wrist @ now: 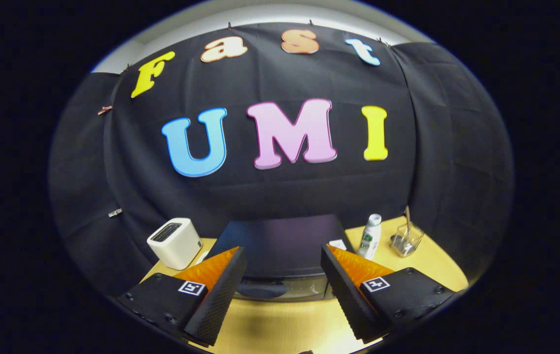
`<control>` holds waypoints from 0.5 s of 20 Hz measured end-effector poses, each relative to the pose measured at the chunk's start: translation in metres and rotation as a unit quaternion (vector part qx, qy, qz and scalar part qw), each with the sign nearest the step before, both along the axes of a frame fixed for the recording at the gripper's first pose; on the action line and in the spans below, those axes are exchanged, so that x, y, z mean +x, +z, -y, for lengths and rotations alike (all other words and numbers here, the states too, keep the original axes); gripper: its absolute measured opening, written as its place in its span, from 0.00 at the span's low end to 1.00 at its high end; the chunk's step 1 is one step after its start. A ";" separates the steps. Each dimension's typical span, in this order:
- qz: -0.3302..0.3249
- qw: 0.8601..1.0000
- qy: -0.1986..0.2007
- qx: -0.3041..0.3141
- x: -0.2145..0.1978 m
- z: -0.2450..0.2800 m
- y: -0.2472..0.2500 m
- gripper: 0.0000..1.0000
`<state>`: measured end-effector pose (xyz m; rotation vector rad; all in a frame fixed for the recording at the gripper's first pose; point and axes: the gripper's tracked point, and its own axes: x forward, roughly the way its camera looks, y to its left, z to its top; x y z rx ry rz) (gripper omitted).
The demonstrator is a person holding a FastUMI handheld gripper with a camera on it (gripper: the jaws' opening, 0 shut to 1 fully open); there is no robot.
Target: Open the toaster oven, put the food inside, and close the toaster oven door.
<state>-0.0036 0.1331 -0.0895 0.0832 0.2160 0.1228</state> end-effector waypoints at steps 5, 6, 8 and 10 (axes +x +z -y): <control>0.141 0.989 -0.014 -0.043 -0.008 0.035 0.088 0.98; 0.158 0.986 -0.015 -0.049 -0.012 0.043 0.102 0.98; 0.177 0.982 -0.001 -0.063 -0.018 0.050 0.117 0.98; 0.185 0.979 0.004 -0.085 -0.022 0.065 0.124 0.98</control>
